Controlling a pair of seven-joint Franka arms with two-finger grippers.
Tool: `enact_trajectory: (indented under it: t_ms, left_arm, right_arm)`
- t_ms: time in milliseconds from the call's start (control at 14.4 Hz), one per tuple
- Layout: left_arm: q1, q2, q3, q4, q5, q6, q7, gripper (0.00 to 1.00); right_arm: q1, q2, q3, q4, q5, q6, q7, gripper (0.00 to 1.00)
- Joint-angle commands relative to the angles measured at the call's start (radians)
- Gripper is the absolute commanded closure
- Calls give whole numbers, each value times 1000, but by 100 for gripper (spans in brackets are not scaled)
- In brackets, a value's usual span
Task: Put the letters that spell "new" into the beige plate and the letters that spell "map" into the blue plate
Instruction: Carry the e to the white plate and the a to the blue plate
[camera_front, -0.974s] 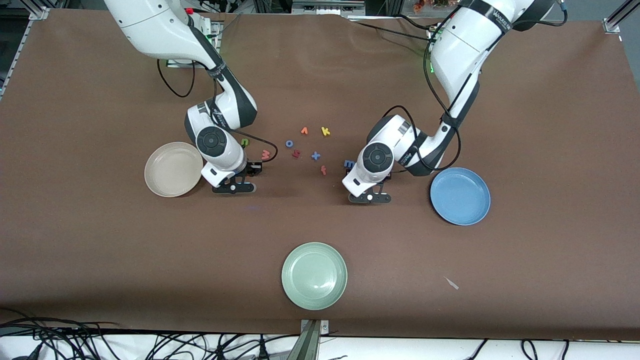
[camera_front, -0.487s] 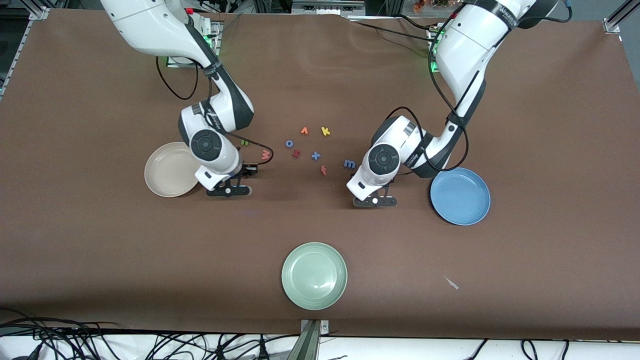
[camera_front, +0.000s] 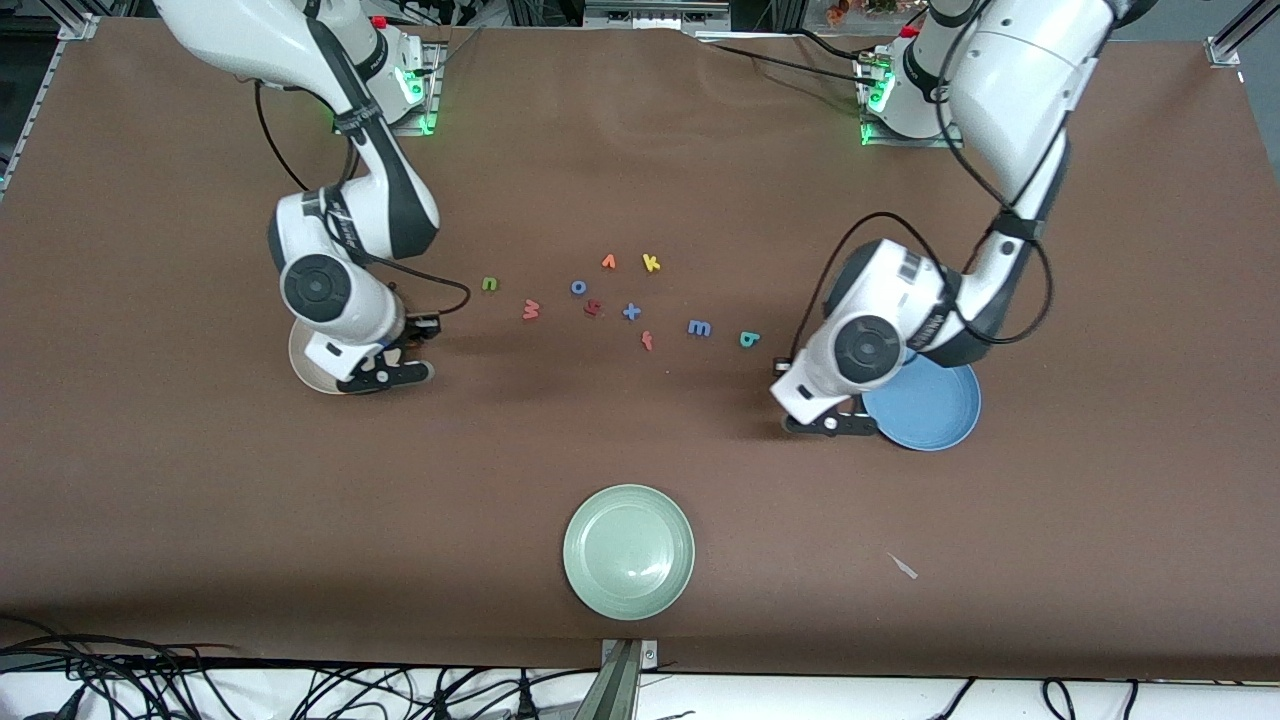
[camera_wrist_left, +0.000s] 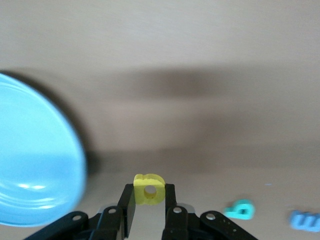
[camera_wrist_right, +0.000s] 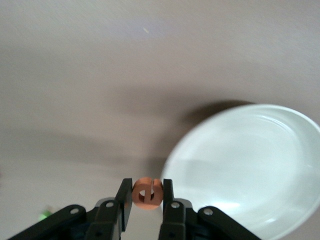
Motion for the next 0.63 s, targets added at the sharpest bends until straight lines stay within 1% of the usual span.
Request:
enact_trajectory:
  t_ms: [0,139,209,278,348,417,557]
  left_arm:
    - [87,-24,-8,-20,17,-38,177,87]
    - [150,-22,-8,-29,17,-38,321,86]
    - [179,-12,-6,-31,19,-38,387,85]
    - [219,-4,-6,-31,22,-34,444,85]
    - [257,23,-6,-22,23,-23,489,86]
    - [263,45,0,-14,26,-15,497,85]
    - [277,63,12,-17,66,37,501,82]
  right_arm:
    - [5,-108,-64,-212,-11,157,-119,78]
    - [3,-101,-119,-232,-11,188,-220,78]
    - [3,-96,-130,-233,-10,190,-231,76]
    - [3,-93,-135,-233,-8,190,-231,62]
    - [3,-93,-139,-231,1,187,-212,16]
    - [5,-94,-140,-228,4,181,-192,0]
    - [11,-107,-115,-228,9,164,-60,0]
